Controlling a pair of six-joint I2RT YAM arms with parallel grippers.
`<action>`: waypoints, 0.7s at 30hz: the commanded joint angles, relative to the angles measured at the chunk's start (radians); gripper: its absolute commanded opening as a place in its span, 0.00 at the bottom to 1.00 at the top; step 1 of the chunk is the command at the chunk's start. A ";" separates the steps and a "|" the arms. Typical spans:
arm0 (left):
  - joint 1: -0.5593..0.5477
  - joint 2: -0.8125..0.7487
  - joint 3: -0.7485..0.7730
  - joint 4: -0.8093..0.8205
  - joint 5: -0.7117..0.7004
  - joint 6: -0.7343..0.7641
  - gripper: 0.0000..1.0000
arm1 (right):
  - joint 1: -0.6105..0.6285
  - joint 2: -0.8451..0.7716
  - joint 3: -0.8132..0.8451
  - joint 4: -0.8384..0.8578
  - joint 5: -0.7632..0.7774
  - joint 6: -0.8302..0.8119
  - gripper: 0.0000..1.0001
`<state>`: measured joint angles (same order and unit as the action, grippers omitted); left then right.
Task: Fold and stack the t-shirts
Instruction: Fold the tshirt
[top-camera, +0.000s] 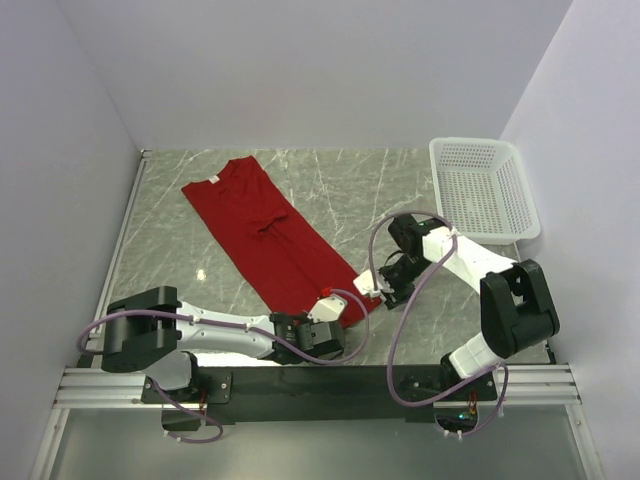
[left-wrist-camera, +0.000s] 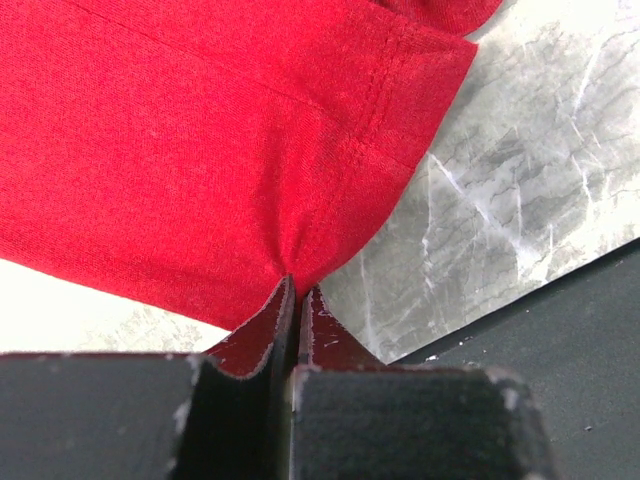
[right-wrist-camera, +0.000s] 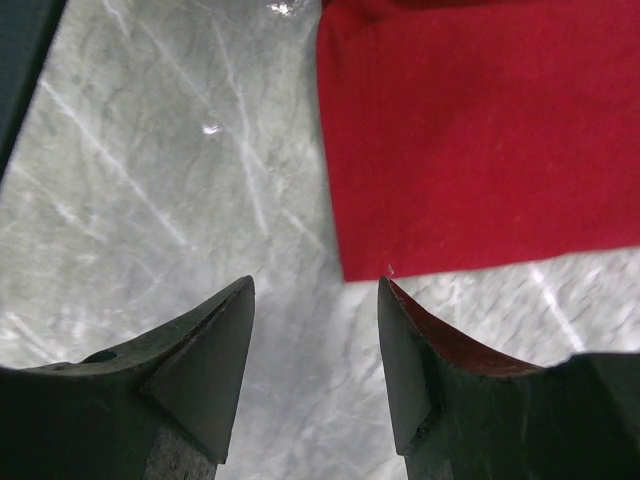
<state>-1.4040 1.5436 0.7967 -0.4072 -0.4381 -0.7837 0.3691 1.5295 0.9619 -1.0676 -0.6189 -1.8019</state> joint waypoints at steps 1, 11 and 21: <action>-0.006 -0.022 -0.034 0.007 0.078 -0.032 0.01 | 0.043 0.018 -0.003 0.086 0.038 0.030 0.59; 0.002 -0.089 -0.071 0.048 0.084 -0.031 0.00 | 0.148 0.081 -0.015 0.192 0.140 0.147 0.57; 0.010 -0.085 -0.060 0.070 0.094 -0.032 0.00 | 0.246 0.116 -0.080 0.319 0.266 0.292 0.44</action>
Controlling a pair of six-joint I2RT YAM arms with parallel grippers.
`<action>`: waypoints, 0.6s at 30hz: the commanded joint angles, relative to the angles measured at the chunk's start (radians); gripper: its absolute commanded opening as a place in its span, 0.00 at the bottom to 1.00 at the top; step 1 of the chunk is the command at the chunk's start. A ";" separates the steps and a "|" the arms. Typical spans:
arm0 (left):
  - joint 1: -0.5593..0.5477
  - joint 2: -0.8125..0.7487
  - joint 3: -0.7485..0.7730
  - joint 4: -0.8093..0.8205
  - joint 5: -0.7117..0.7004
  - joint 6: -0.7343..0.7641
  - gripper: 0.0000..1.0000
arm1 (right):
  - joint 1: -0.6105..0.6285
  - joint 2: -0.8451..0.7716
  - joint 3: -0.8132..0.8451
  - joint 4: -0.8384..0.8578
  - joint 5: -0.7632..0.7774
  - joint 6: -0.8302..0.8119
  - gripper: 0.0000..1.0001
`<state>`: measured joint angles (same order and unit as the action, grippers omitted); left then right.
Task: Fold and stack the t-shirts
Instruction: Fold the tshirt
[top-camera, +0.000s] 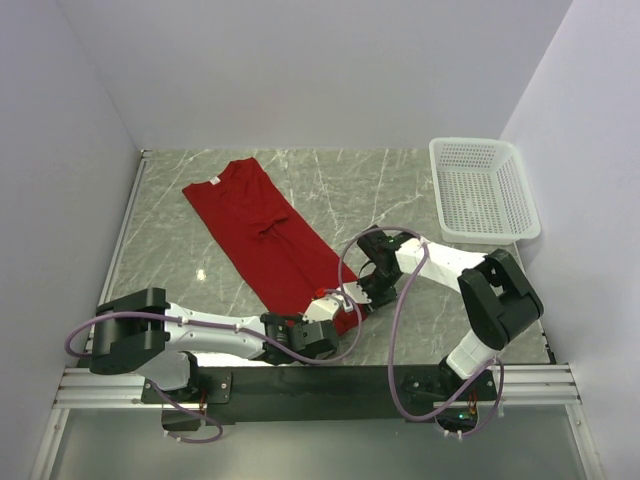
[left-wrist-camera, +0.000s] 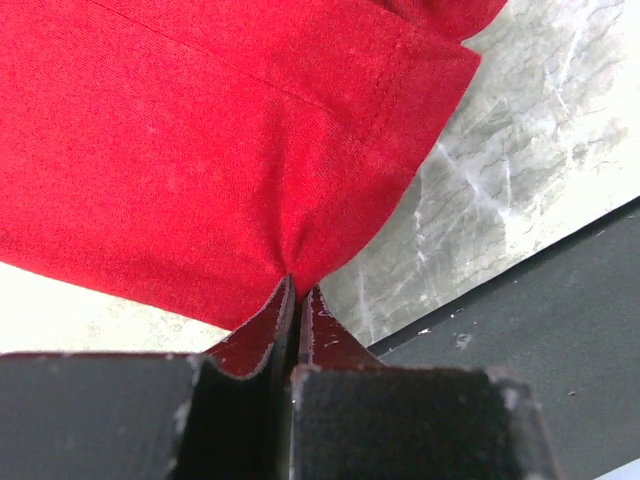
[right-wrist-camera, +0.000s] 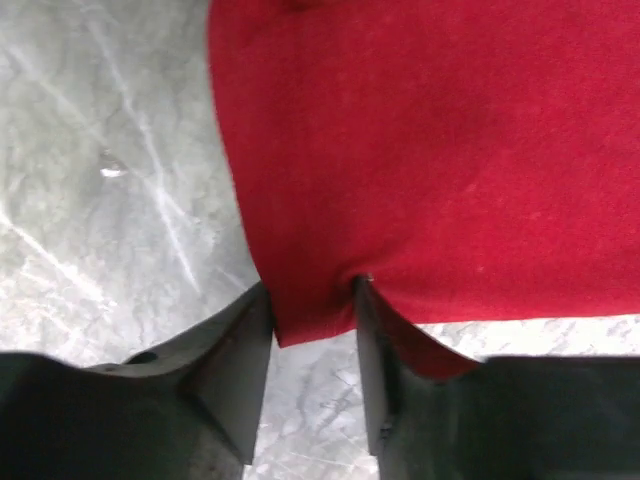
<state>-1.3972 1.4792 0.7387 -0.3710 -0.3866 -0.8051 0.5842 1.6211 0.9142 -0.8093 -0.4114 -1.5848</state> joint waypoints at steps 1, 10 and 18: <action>0.004 -0.022 -0.005 0.035 0.045 -0.009 0.00 | 0.032 0.025 -0.029 0.070 0.059 0.083 0.39; 0.046 -0.097 -0.041 0.089 0.107 0.004 0.00 | 0.019 -0.018 -0.002 0.023 -0.035 0.115 0.00; 0.153 -0.250 -0.087 0.168 0.236 0.075 0.00 | -0.040 0.035 0.205 -0.198 -0.210 0.109 0.00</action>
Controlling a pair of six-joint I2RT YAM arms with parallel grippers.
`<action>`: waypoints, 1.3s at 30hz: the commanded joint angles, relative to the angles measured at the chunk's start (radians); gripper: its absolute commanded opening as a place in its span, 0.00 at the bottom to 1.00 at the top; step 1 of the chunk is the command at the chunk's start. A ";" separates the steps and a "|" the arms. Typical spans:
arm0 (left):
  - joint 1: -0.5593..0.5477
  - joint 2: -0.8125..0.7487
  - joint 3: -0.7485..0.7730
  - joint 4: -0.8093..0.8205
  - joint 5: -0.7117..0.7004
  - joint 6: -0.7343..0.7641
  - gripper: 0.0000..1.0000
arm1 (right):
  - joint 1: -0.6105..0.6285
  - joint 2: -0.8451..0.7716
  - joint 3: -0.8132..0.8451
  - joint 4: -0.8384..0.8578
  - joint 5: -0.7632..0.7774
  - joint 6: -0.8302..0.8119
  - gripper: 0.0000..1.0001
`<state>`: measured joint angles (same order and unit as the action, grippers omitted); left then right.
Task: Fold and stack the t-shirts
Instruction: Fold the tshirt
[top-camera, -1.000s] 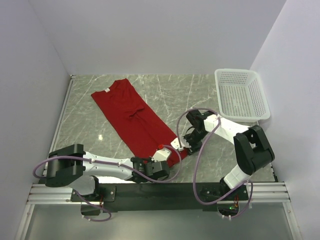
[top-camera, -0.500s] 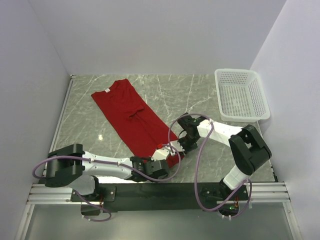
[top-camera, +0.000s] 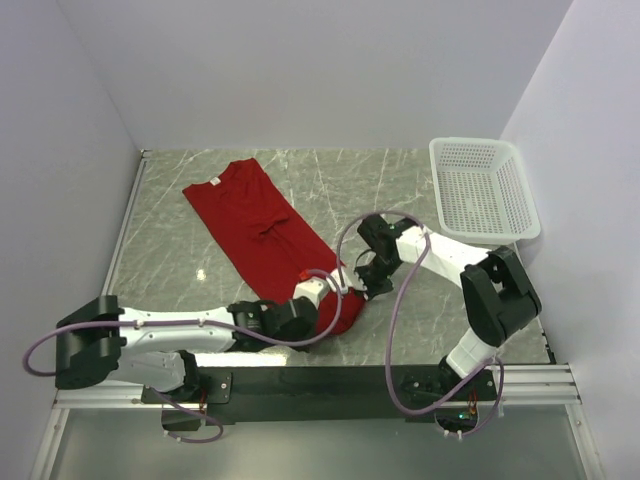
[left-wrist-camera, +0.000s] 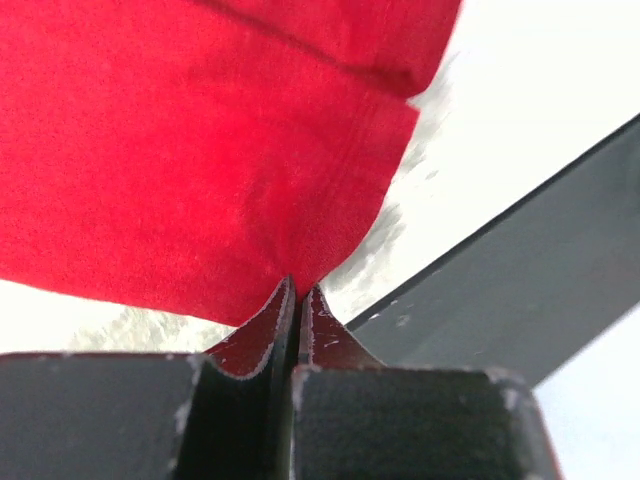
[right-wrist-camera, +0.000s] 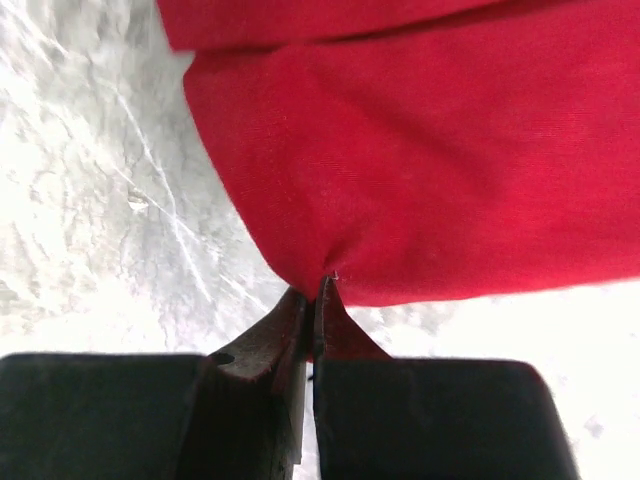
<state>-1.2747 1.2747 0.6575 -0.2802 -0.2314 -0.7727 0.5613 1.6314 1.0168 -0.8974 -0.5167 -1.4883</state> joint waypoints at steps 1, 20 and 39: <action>0.058 -0.055 -0.010 0.084 0.092 0.053 0.00 | -0.026 0.039 0.127 -0.148 -0.115 0.016 0.00; 0.612 -0.186 0.004 0.115 0.239 -0.002 0.01 | -0.060 0.539 1.003 -0.405 -0.276 0.390 0.00; 1.003 -0.023 0.134 0.061 0.330 0.058 0.00 | 0.015 0.778 1.332 0.020 -0.106 1.046 0.00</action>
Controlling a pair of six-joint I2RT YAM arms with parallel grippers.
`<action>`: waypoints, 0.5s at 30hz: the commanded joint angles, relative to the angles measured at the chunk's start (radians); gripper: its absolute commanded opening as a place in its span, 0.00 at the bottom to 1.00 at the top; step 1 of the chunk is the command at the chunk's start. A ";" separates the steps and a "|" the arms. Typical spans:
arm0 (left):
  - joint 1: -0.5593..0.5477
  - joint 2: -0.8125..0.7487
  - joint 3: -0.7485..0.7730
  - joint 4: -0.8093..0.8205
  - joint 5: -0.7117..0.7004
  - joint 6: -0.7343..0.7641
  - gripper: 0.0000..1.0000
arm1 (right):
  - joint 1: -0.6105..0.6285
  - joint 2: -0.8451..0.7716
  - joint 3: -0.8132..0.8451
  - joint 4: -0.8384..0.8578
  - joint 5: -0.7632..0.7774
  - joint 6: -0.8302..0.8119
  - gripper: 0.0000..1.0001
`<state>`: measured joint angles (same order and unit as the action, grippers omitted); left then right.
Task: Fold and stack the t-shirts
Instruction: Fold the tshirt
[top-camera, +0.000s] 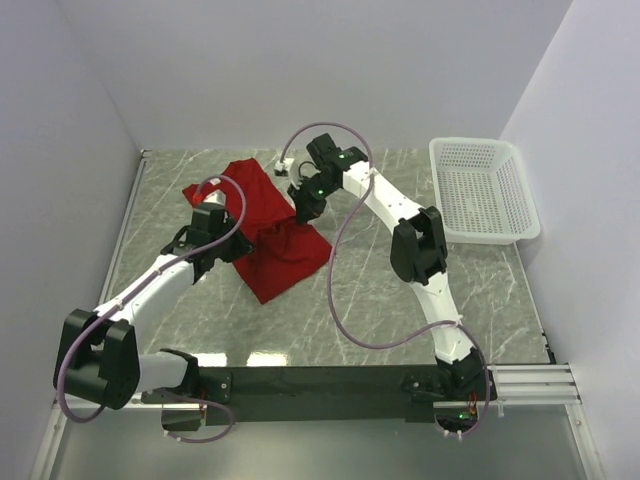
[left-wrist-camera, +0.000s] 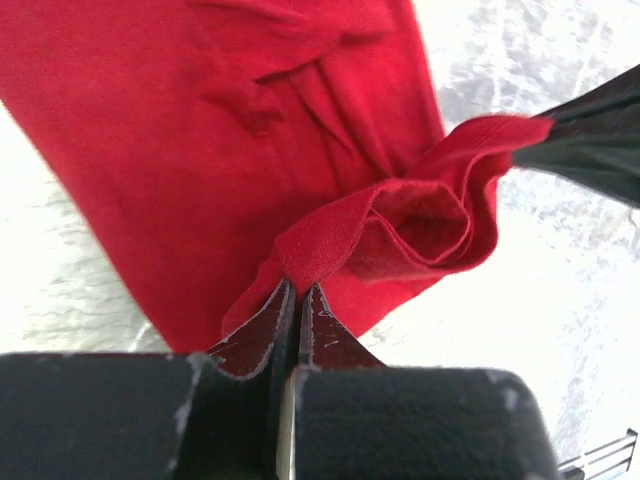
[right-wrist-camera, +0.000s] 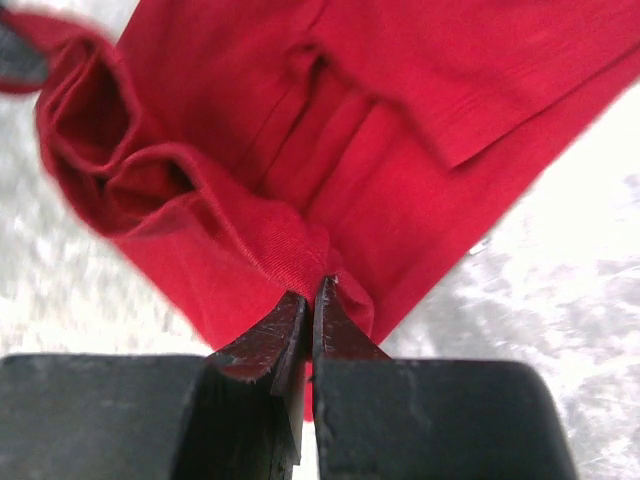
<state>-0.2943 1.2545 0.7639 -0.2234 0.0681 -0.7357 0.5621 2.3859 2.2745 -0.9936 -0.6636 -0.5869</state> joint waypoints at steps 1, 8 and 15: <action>0.039 -0.001 0.026 0.004 0.029 0.021 0.00 | 0.021 0.035 0.086 0.134 0.048 0.159 0.00; 0.118 0.037 0.026 0.012 0.038 0.035 0.00 | 0.044 0.079 0.118 0.243 0.128 0.298 0.00; 0.147 0.112 0.070 0.035 0.056 0.058 0.01 | 0.058 0.101 0.129 0.314 0.191 0.346 0.00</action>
<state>-0.1566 1.3521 0.7742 -0.2295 0.0978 -0.7101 0.6098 2.4657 2.3470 -0.7650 -0.5182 -0.2924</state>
